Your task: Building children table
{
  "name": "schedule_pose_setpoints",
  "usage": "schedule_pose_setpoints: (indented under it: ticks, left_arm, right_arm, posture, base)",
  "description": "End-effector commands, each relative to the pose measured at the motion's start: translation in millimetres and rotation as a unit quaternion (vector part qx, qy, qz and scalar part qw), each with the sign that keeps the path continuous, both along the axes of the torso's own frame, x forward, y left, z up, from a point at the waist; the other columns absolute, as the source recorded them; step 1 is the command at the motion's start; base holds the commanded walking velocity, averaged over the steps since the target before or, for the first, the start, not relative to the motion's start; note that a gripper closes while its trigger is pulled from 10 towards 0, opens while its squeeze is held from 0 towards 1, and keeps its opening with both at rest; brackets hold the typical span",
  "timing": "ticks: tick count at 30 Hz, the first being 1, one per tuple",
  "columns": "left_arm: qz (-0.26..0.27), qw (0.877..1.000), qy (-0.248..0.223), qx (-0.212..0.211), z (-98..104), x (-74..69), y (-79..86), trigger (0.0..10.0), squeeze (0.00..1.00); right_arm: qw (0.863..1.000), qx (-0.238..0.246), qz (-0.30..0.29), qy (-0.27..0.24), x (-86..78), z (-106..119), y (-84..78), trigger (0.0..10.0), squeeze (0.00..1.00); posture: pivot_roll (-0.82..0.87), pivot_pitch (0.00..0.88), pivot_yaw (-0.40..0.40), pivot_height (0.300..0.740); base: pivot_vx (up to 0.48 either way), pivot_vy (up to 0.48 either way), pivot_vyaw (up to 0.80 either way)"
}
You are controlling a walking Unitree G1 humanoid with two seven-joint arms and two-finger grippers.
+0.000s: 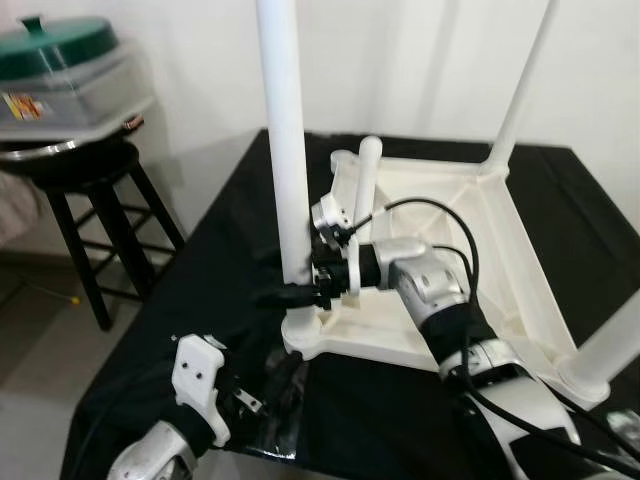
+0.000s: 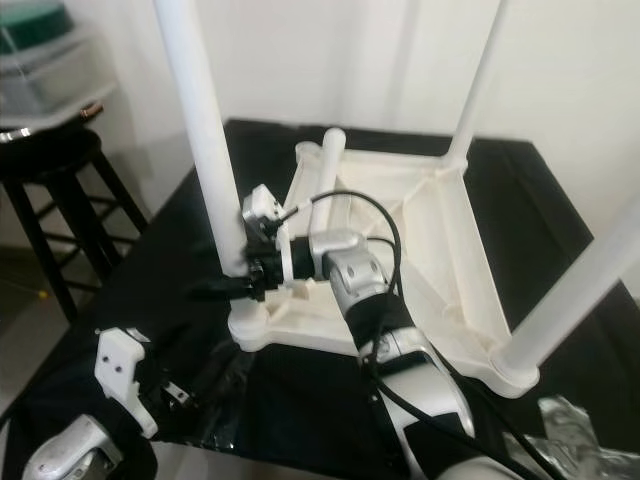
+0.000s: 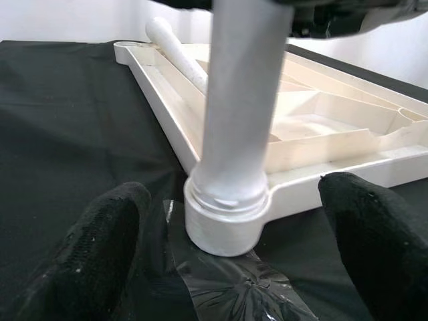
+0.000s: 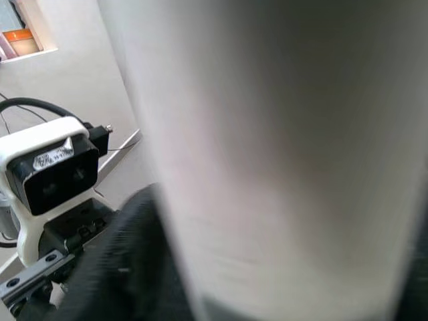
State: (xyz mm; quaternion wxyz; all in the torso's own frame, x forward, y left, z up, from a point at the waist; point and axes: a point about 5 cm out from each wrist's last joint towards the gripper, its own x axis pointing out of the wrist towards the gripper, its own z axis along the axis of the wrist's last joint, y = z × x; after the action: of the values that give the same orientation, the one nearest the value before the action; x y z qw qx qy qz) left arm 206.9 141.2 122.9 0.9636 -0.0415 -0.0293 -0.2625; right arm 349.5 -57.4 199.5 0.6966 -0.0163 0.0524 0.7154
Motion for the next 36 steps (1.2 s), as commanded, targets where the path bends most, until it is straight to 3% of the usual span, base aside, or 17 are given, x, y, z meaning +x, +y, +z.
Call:
schedule_pose_setpoints:
  ticks: [1, 7, 9, 10, 11, 12, 13, 14, 15, 26, 27, 28, 29, 32, 33, 34, 36]
  left_arm:
    - [-0.001, 1.000, 0.010, 0.001, -3.6, -2.3, 0.3, 10.0, 0.00]
    - [-0.001, 1.000, 0.011, 0.000, -4.1, -3.1, 1.0, 10.0, 0.00]
    - [-0.001, 1.000, 0.012, 0.000, -4.6, -3.5, 1.6, 10.0, 0.00]
    - [-0.001, 1.000, 0.012, 0.000, -4.6, -3.5, 1.6, 10.0, 0.00]
    - [-0.001, 1.000, 0.012, 0.001, -4.9, -3.6, 2.3, 10.0, 0.00]
    - [0.000, 1.000, 0.012, 0.001, -4.9, -3.5, 3.2, 10.0, 0.00]
    - [0.000, 1.000, 0.012, 0.001, -4.9, -3.5, 3.2, 10.0, 0.00]
    - [0.000, 1.000, 0.012, 0.001, -5.1, -3.1, 3.9, 10.0, 0.00]
    - [0.001, 1.000, 0.013, 0.001, -5.3, -2.6, 4.4, 10.0, 0.00]
    - [-0.001, 1.000, 0.016, 0.002, -6.8, -1.7, 4.9, 10.0, 0.00]
    - [0.001, 1.000, 0.015, 0.002, -6.8, -1.5, 5.0, 10.0, 0.00]
    - [0.003, 1.000, 0.014, 0.002, -6.6, -1.4, 5.1, 10.0, 0.00]
    - [0.003, 1.000, 0.014, 0.002, -6.6, -1.4, 5.1, 10.0, 0.00]
    - [0.004, 1.000, 0.013, 0.002, -6.1, -1.1, 5.0, 10.0, 0.00]
    - [0.004, 1.000, 0.013, 0.002, -6.1, -1.1, 5.0, 10.0, 0.00]
    - [0.003, 1.000, 0.013, 0.002, -6.0, -0.8, 4.7, 10.0, 0.00]
    - [0.002, 1.000, 0.013, 0.001, -5.9, -0.5, 4.4, 10.0, 0.00]
  right_arm:
    - [1.000, 0.001, 0.014, 0.004, -1.8, -3.8, -0.1, 0.0, 0.00]
    - [1.000, 0.005, -0.012, 0.009, -2.2, -11.0, -7.7, 0.0, 0.00]
    - [0.996, -0.014, -0.085, 0.023, -5.4, -32.1, -12.7, 0.0, 0.00]
    - [0.996, -0.014, -0.085, 0.023, -5.4, -32.1, -12.7, 0.0, 0.00]
    - [0.982, -0.045, -0.183, 0.029, -6.6, -51.0, -9.2, 0.0, 0.00]
    - [0.941, -0.079, -0.326, 0.051, -11.6, -73.4, -9.5, 0.0, 0.00]
    - [0.941, -0.079, -0.326, 0.051, -11.6, -73.4, -9.5, 0.0, 0.00]
    - [0.915, -0.093, -0.388, 0.060, -24.6, -85.2, -6.0, 0.0, 0.00]
    - [0.904, -0.091, -0.413, 0.066, -33.9, -88.9, -2.1, 0.0, 0.00]
    - [0.909, -0.077, -0.404, 0.060, -36.1, -88.3, 3.5, 0.0, 0.00]
    - [0.913, -0.075, -0.397, 0.052, -30.1, -83.4, 5.4, 10.0, 0.00]
    - [0.924, -0.060, -0.375, 0.046, -23.5, -73.3, 8.3, 10.0, 1.00]
    - [0.924, -0.060, -0.375, 0.046, -23.5, -73.3, 8.3, 10.0, 1.00]
    - [0.950, -0.011, -0.311, 0.027, -11.7, -45.1, 13.1, 10.0, 1.00]
    - [0.950, -0.011, -0.311, 0.027, -11.7, -45.1, 13.1, 10.0, 1.00]
    - [0.967, 0.016, -0.255, 0.014, -10.6, -29.6, 13.4, 10.0, 1.00]
    - [0.974, 0.029, -0.226, 0.004, -12.9, -19.8, 13.4, 10.0, 1.00]
  posture:
    - [0.03, 0.033, 0.008, 0.740]
    - [0.03, 0.034, 0.009, 0.740]
    - [0.02, 0.036, -0.003, 0.740]
    - [0.02, 0.036, -0.003, 0.740]
    - [0.02, 0.037, -0.002, 0.740]
    - [0.01, 0.049, 0.003, 0.740]
    - [0.01, 0.049, 0.003, 0.740]
    - [0.01, 0.043, 0.008, 0.740]
    - [0.01, 0.041, 0.010, 0.740]
    - [0.00, 0.030, 0.016, 0.740]
    - [0.00, 0.030, 0.014, 0.740]
    - [0.01, 0.031, 0.013, 0.740]
    - [0.01, 0.031, 0.013, 0.740]
    - [0.01, 0.030, 0.012, 0.740]
    - [0.01, 0.030, 0.012, 0.740]
    - [0.01, 0.028, 0.012, 0.740]
    - [0.01, 0.028, 0.012, 0.740]
  base:
    - [0.000, 0.000, 0.00]
    - [0.000, 0.000, 0.00]
    - [0.000, 0.000, 0.00]
    - [0.000, 0.000, 0.00]
    - [0.000, 0.000, 0.00]
    - [0.000, 0.000, 0.00]
    - [0.000, 0.000, 0.00]
    - [0.000, 0.000, 0.00]
    - [0.000, 0.000, 0.00]
    - [0.000, 0.000, 0.00]
    - [0.000, 0.000, 0.00]
    - [0.000, 0.000, 0.00]
    - [0.000, 0.000, 0.00]
    - [0.000, 0.000, 0.00]
    - [0.000, 0.000, 0.00]
    - [0.000, 0.000, 0.00]
    - [0.000, 0.000, 0.00]
